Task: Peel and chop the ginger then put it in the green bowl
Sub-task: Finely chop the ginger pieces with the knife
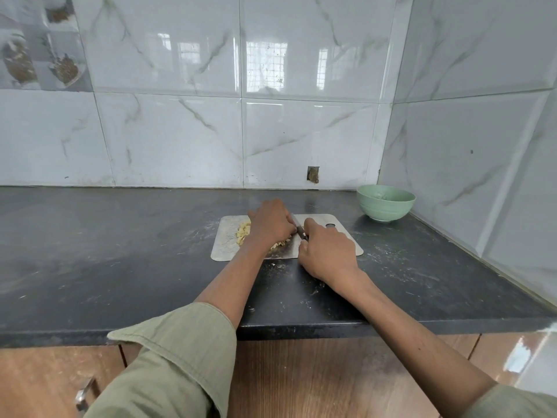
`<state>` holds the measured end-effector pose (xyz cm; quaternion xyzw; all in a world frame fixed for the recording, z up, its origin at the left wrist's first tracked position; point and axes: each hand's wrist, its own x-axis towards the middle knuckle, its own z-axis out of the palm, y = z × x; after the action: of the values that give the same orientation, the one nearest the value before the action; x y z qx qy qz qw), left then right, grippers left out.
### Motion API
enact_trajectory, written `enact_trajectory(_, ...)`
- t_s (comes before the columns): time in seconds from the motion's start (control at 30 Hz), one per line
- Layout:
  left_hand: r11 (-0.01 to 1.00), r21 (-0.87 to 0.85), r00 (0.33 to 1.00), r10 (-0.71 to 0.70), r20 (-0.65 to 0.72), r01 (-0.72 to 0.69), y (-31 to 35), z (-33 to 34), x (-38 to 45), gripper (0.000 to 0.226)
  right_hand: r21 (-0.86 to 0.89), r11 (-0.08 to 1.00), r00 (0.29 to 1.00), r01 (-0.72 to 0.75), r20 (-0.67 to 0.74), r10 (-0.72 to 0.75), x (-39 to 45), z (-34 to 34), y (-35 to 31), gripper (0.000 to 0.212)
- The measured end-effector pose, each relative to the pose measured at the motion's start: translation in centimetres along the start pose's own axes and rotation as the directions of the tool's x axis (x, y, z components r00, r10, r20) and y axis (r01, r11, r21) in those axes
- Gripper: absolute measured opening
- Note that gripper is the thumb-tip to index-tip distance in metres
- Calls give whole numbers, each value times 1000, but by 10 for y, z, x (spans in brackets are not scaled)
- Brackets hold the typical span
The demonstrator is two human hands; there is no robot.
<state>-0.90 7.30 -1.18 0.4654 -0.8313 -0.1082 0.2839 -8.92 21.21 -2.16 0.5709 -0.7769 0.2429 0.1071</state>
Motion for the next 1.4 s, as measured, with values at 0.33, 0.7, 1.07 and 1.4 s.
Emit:
enact_trajectory(0.33,1000,17,1000,-24,-11,24,1,1,5,10,42,999,998,-25,-50,27,-3,7,9,22)
enact_trajectory(0.7,950,-56,944,297,-143,-307,-2,-7,2,67,-41,999,979,28,-199,-36,29,-9,56,16)
enact_trajectory(1.07,901,-20,886,421,-196,-433,9,2,3,43,-24,964,943,264,-203,-263,76,-2,100,29)
enact_trajectory(1.4,924,-88,911,345,-225,-371,14,6,2,13,9,962,934,272,-244,-261,74,2,98,28)
